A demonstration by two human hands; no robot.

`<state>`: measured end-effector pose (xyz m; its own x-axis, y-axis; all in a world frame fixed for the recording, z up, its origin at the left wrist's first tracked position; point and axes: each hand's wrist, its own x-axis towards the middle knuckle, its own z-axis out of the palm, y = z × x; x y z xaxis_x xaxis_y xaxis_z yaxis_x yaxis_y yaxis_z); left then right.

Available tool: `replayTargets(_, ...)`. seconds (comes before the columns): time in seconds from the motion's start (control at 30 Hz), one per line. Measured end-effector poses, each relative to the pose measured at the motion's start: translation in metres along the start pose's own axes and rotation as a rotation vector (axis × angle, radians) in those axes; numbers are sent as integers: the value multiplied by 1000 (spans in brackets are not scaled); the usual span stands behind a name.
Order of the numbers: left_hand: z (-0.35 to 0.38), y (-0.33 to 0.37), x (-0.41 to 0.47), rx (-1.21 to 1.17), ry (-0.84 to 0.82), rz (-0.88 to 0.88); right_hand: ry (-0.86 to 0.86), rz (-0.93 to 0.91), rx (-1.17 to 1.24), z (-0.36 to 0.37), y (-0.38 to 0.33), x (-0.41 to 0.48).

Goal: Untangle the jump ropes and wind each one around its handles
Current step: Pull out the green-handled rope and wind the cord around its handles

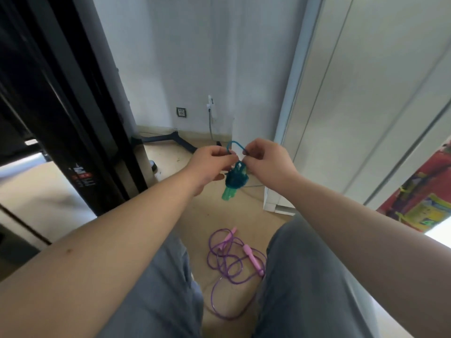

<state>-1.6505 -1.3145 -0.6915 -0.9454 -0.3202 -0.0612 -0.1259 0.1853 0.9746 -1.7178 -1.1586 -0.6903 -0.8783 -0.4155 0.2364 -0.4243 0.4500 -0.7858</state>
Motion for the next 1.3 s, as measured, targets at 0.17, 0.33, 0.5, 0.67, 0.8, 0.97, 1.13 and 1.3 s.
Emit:
replayTargets(0.17,5,1,37,74,-22,22,-33,58,8,-3,23,38)
replayTargets(0.33,12,-23,75,125,-53,-10,-142,26,-73,10,48,72)
replayTargets(0.5,12,-56,130,112,-25,-56,-222,19,-112,42,79,123)
replayTargets(0.67,5,-97,206,70,58,-185,-289,35,-102,86,118,192)
replayTargets(0.8,-13,-105,260,20,101,-291,-351,75,-87,117,125,249)
replayTargets(0.97,-49,-61,288,-42,136,-355,-339,95,-77,117,80,299)
replayTargets(1.13,-86,33,290,-12,131,-340,-363,170,-5,73,9,345)
replayTargets(1.3,-120,163,288,25,153,-342,-435,179,68,-1,-92,394)
